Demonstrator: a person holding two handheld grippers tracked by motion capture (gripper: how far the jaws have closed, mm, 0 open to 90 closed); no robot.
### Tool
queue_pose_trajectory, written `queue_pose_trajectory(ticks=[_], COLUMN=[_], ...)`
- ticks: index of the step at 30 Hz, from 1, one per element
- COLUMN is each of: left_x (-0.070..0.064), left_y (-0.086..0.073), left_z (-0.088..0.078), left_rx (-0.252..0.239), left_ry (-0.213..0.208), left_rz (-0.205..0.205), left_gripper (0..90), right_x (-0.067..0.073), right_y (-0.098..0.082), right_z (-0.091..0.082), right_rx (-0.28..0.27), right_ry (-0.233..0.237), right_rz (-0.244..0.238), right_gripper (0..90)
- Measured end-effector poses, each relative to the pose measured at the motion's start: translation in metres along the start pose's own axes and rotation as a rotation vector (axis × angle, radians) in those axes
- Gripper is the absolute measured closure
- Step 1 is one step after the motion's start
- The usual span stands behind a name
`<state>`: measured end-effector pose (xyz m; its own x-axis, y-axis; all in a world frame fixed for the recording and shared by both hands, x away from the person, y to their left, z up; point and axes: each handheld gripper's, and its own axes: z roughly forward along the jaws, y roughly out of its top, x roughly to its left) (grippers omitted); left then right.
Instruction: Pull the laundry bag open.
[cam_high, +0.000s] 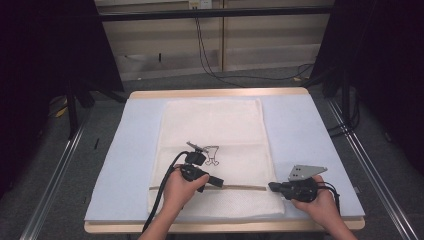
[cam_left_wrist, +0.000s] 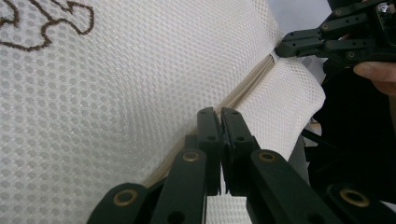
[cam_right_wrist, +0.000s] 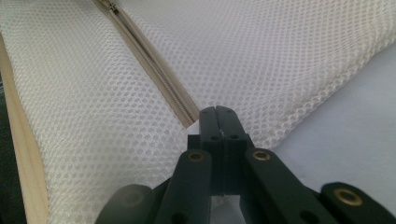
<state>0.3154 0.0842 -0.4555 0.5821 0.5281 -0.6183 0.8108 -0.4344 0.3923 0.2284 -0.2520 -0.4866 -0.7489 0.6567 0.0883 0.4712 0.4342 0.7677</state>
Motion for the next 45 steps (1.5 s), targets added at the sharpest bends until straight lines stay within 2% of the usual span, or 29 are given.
queue_pose_trajectory(ticks=[4,5,8,12,13,14,15,16,18,21,22,25,27,28,30,32,33,34,35,36,43,44,45], left_x=[0.001,0.003,0.003,0.005,0.004,0.004,0.006,0.006,0.008,0.010,0.009,0.009,0.009,0.011,0.012,0.012,0.012,0.012,0.013,0.014,0.014,0.015,0.014], left_y=[-0.001,-0.002,-0.002,-0.004,-0.004,-0.004,-0.004,-0.006,-0.007,-0.009,-0.009,-0.011,-0.011,-0.011,-0.013,-0.013,-0.015,-0.015,-0.015,-0.016,-0.017,-0.017,-0.017], left_z=[-0.002,-0.004,-0.006,-0.008,-0.008,-0.008,-0.010,-0.010,-0.011,-0.013,-0.013,-0.016,-0.016,-0.018,-0.019,-0.020,-0.022,-0.022,-0.024,-0.025,-0.026,-0.026,-0.026], left_rx=[-0.006,0.006,-0.003,0.000,-0.014,-0.014,-0.004,-0.015,-0.021,-0.018,-0.027,-0.016,-0.027,-0.002,-0.031,-0.027,-0.040,-0.040,-0.028,-0.041,-0.039,-0.028,-0.040], left_ry=[0.009,0.006,0.000,0.001,0.009,0.009,0.000,0.004,0.013,0.004,-0.004,0.010,0.008,0.026,0.008,0.011,0.004,0.004,0.010,0.015,0.026,0.028,0.023], left_rz=[-0.014,-0.009,-0.021,-0.011,-0.029,-0.029,-0.009,-0.031,-0.037,-0.030,-0.041,-0.021,-0.032,-0.006,-0.042,-0.043,-0.059,-0.059,-0.039,-0.037,-0.042,-0.028,-0.044], left_gripper=[87.7,87.7,87.7,87.6,87.7,87.6,87.6,87.6,87.6,87.6,87.6,87.6,87.7,87.6,87.6,87.6,87.6,87.6,87.6,87.6,87.6,87.6,87.6], right_x=[0.000,0.000,0.000,0.000,0.000,0.000,0.000,0.000,0.000,0.000,0.000,0.000,0.000,0.000,0.000,0.000,0.000,0.000,0.000,0.000,0.000,0.000,0.000], right_y=[0.000,0.000,0.000,0.000,0.000,0.000,0.000,0.000,0.000,0.000,0.000,0.000,0.000,0.000,0.000,0.000,0.000,0.000,0.000,0.000,0.000,0.000,0.000], right_z=[0.000,0.000,0.000,0.000,0.000,0.000,0.000,0.000,0.000,0.000,0.000,0.000,0.000,0.000,0.000,0.000,0.000,0.000,0.000,0.000,0.000,0.000,0.000], right_rx=[0.002,0.000,-0.001,-0.001,0.001,0.001,0.001,0.002,0.002,0.001,0.000,0.001,0.001,0.001,0.001,-0.001,0.001,0.001,0.001,0.001,-0.002,-0.002,-0.003], right_ry=[0.002,0.000,0.003,-0.001,0.002,0.002,0.002,0.001,0.001,0.002,0.000,0.002,0.001,0.001,0.001,-0.001,0.001,0.001,0.001,0.001,0.001,0.003,0.002], right_rz=[0.003,0.000,0.000,0.004,0.006,0.006,0.005,0.005,0.004,0.006,0.004,0.005,0.005,0.005,0.004,0.001,0.005,0.005,0.005,0.004,0.000,-0.001,-0.003], right_gripper=[90.0,90.0,90.0,90.0,90.0,90.0,90.0,90.0,90.0,90.0,90.0,90.0,90.0,90.0,90.0,90.0,90.0,90.0,90.0,90.0,90.0,90.0,90.0])
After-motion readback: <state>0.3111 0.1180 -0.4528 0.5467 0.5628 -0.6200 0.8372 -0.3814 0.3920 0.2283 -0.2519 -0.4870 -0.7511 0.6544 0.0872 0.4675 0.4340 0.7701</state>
